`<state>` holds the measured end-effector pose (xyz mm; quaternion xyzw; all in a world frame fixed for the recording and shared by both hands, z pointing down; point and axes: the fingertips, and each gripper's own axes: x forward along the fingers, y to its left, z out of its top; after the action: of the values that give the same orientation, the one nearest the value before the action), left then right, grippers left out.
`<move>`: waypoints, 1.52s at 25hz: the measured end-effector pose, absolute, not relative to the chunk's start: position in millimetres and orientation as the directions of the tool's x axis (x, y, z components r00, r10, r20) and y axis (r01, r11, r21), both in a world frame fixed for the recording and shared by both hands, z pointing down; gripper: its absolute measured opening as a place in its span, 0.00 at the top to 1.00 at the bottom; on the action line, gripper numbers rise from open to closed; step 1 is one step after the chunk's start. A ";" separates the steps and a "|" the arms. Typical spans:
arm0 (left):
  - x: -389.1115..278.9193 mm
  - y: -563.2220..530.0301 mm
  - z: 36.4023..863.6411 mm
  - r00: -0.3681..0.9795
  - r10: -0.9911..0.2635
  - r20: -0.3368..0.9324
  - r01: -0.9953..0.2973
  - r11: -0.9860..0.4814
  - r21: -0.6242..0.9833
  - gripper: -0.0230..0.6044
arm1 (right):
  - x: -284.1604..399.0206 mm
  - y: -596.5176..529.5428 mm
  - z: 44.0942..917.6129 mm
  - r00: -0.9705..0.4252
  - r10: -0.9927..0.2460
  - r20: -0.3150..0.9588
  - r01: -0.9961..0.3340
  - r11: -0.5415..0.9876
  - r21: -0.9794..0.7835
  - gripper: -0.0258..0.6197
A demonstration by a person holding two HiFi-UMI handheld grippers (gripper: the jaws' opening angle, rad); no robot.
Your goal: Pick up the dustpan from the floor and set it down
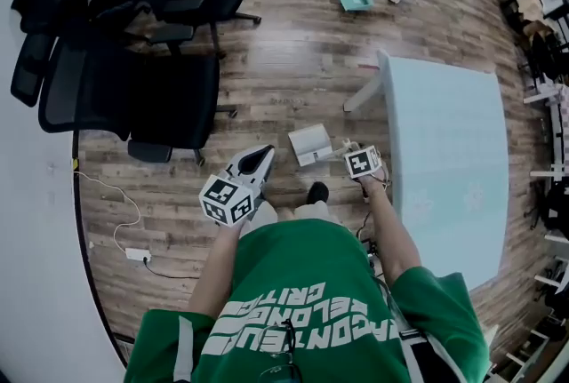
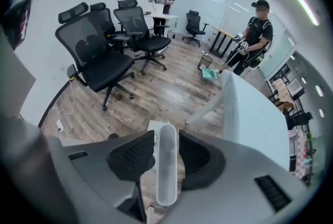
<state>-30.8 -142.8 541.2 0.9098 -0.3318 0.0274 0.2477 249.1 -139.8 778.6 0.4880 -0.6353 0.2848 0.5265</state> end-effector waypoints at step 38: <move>95.6 69.0 521.1 0.833 -0.516 0.201 -0.551 -0.737 0.391 0.96 | 261.6 82.6 540.8 -0.220 -0.811 0.542 -0.966 0.259 -0.003 0.95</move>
<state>95.6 69.0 521.1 0.9312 -0.2863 0.0395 0.2220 261.6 82.6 540.8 0.5834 -0.7615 0.1731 0.2233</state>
